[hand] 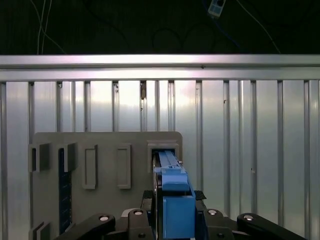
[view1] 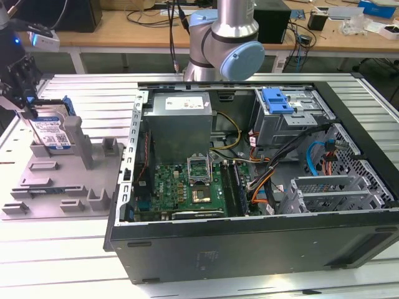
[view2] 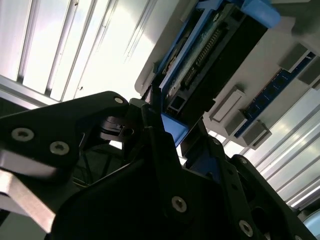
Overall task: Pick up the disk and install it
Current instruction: 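Pick up the disk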
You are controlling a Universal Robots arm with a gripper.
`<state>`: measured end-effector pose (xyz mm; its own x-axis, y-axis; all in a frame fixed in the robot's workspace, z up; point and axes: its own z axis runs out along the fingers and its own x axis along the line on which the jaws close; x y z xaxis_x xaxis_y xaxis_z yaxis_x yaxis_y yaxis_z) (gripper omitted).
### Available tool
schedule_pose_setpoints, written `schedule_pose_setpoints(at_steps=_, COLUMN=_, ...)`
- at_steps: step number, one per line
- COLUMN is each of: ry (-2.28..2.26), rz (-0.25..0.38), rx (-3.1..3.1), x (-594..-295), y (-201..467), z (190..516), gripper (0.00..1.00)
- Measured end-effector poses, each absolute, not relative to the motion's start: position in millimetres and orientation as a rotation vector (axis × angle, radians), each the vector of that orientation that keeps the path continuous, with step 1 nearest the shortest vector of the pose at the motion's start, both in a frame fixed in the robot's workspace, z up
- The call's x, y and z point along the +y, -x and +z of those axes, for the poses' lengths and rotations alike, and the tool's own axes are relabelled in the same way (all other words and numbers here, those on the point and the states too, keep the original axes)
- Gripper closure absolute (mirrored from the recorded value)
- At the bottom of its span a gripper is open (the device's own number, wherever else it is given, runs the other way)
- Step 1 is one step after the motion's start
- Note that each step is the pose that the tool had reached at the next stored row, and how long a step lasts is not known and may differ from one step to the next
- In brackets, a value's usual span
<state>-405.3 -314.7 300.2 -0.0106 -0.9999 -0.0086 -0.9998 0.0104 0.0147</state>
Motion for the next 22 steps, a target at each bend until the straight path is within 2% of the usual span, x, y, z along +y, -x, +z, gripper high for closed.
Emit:
schedule_pose_setpoints(at_steps=16, ry=-2.202, rz=-0.026, rx=-2.234, x=-314.7, y=405.3, z=297.7, gripper=0.59)
schedule_pose_setpoints(at_steps=18, ry=-2.202, rz=-0.026, rx=-2.234, x=-314.7, y=405.3, z=297.6, gripper=0.63)
schedule_pose_setpoints(at_steps=22, ry=-2.203, rz=-0.026, rx=-2.234, x=-314.7, y=405.3, z=297.5, gripper=0.63)
